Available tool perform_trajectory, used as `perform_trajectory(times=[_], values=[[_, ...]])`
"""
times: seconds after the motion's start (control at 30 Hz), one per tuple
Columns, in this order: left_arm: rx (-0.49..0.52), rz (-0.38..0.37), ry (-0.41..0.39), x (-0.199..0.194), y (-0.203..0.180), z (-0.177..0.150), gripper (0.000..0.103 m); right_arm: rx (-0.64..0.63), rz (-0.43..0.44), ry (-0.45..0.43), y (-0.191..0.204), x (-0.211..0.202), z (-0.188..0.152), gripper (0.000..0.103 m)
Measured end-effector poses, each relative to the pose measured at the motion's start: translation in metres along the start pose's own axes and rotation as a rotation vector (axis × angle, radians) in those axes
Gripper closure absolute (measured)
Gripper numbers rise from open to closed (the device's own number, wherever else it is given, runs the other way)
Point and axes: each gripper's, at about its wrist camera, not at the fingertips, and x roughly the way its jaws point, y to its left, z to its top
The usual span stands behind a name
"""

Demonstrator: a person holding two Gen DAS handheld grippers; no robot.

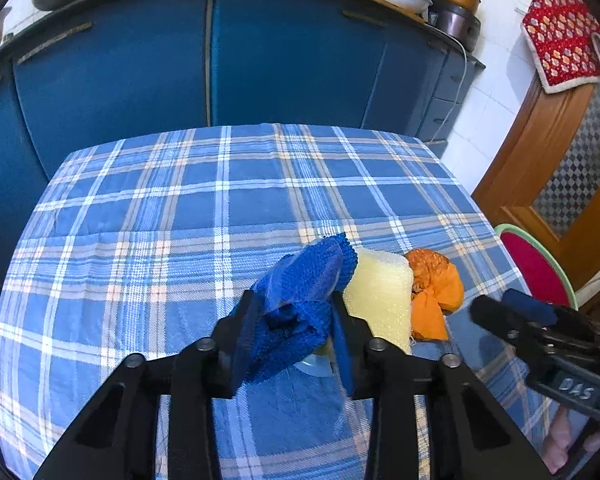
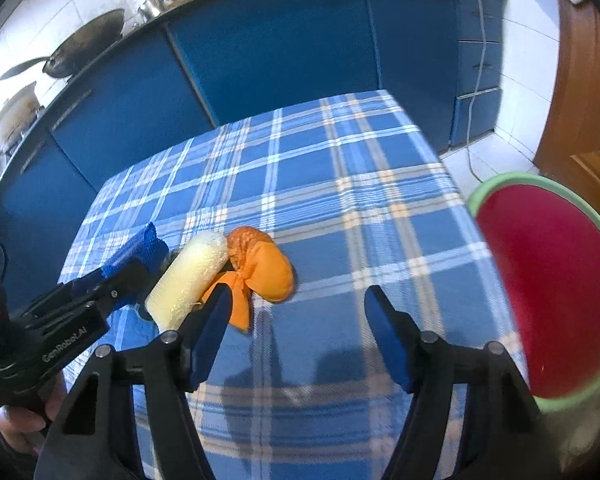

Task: Collect trash
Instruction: 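Grasp blue cloth with left tool while right tool grasps orange mesh bag, then carry blue cloth with left tool while right tool carries orange bag to bucket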

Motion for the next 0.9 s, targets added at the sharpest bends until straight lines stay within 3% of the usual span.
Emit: perform_trajectory(times=[0.1,0.13,0.37,0.43,0.9], values=[[0.007,-0.014,-0.003,0.000,0.000,-0.001,0.080,-0.020,0.006,0.010,0.006,0.009,0.001,0.037],[0.008,-0.014,-0.006,-0.001,0.000,-0.001,0.081,-0.024,0.010,0.010,0.007,0.011,0.001,0.044],[0.020,-0.030,-0.017,-0.004,-0.002,-0.001,0.086,-0.036,0.058,0.021,0.013,0.027,0.004,0.063],[0.018,-0.032,-0.022,-0.005,-0.002,-0.001,0.086,-0.038,0.065,0.021,0.014,0.029,0.004,0.078],[0.024,-0.059,-0.059,-0.031,-0.017,-0.003,0.086,-0.066,0.053,-0.080,0.016,-0.013,-0.003,0.084]])
